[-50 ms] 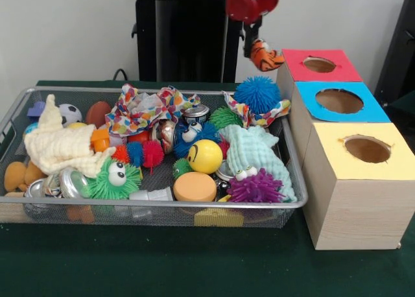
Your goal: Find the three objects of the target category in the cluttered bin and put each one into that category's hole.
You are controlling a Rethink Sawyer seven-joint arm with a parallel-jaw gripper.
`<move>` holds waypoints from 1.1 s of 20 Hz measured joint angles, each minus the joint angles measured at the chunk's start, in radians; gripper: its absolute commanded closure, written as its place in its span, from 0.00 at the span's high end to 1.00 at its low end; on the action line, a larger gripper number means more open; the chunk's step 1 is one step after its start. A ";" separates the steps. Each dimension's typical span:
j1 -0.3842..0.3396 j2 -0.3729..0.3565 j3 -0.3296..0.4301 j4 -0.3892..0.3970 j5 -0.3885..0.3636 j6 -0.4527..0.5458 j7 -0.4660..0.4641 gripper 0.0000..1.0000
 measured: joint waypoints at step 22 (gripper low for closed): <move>0.218 0.035 -0.156 0.004 0.077 -0.058 0.075 0.00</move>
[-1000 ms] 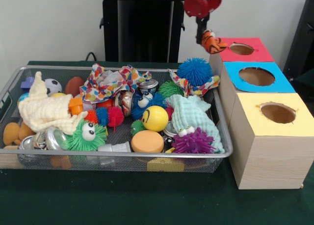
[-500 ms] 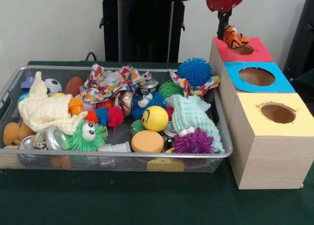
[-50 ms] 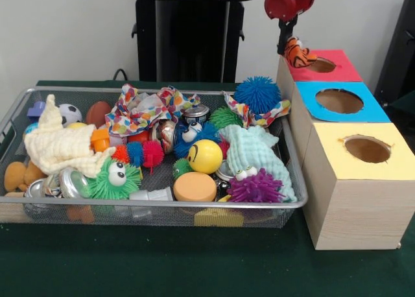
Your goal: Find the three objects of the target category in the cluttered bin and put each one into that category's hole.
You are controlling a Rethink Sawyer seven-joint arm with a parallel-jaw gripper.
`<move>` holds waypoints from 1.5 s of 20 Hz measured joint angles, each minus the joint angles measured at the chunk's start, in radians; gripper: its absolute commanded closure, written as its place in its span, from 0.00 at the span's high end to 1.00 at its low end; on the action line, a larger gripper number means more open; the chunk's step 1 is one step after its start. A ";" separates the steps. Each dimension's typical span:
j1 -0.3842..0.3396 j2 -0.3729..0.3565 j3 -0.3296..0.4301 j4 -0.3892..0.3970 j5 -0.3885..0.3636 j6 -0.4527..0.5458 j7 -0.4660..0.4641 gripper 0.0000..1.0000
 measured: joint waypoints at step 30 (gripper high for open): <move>0.155 0.058 -0.110 0.002 0.164 -0.063 0.000 0.00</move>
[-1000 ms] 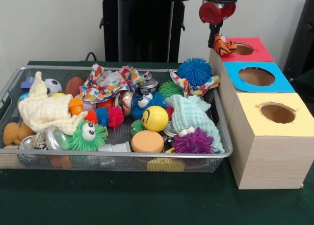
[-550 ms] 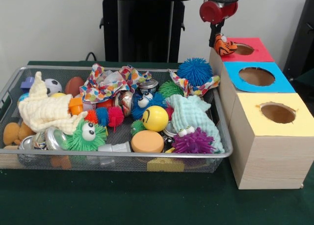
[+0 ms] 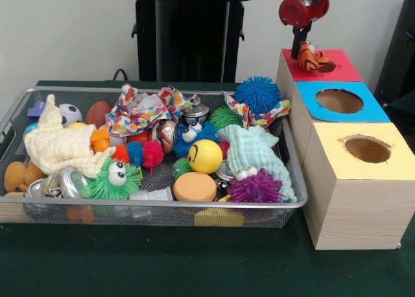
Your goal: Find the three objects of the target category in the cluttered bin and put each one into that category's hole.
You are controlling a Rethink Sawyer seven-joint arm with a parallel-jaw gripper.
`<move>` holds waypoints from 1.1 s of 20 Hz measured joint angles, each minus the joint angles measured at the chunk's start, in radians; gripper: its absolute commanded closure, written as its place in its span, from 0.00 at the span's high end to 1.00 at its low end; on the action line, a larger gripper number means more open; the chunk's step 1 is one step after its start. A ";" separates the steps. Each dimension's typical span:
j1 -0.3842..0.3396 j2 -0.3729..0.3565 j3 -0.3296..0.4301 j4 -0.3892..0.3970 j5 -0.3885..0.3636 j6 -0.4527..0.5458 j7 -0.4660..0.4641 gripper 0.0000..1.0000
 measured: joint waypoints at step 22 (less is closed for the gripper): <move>0.202 0.067 -0.166 -0.051 0.111 0.026 0.001 0.00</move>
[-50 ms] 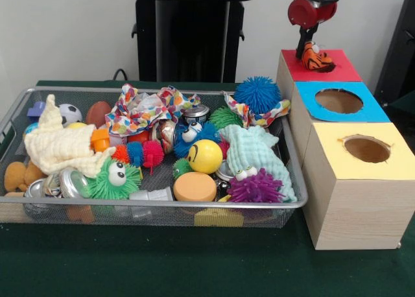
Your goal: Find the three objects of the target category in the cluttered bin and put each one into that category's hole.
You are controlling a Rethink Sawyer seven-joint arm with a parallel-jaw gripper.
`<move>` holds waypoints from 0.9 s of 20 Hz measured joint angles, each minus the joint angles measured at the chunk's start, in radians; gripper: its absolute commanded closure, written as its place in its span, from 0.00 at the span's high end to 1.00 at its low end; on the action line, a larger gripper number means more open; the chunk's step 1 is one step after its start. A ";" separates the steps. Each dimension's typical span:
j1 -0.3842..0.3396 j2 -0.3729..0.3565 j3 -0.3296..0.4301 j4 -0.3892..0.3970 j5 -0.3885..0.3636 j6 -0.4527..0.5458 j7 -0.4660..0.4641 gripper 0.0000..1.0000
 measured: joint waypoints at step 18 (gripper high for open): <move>0.104 0.063 -0.105 -0.087 0.107 0.117 0.006 0.00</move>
